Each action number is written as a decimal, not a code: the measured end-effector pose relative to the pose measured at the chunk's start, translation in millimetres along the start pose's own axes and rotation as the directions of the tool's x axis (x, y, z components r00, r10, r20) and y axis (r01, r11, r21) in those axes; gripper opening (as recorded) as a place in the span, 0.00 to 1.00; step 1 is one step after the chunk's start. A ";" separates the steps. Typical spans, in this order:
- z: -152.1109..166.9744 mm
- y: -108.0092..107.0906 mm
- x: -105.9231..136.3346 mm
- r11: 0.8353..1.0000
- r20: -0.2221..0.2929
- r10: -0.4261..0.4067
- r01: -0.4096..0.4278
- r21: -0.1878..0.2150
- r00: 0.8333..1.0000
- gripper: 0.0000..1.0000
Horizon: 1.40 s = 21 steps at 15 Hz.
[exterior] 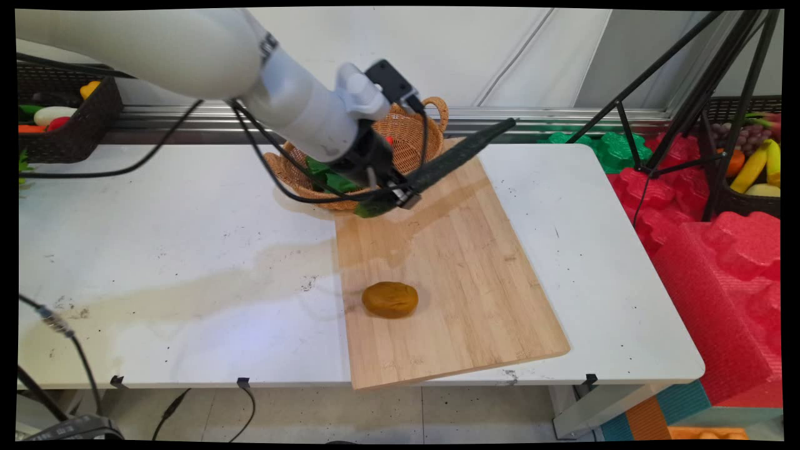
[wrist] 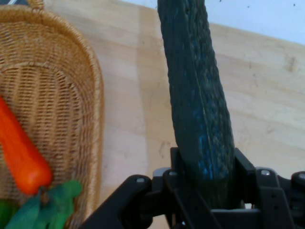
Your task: Place the picked object in the vegetable basket
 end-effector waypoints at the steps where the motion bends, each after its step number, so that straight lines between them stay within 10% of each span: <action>1: -6.2 -2.9 -2.1 1.000 0.002 0.004 -0.004 0.000 1.000 0.00; 14: -69.6 -47.5 -35.8 0.999 0.042 0.050 -0.050 -0.016 0.998 0.00; 21: -75.0 -97.7 -29.9 0.994 0.060 0.076 -0.080 0.073 0.995 0.00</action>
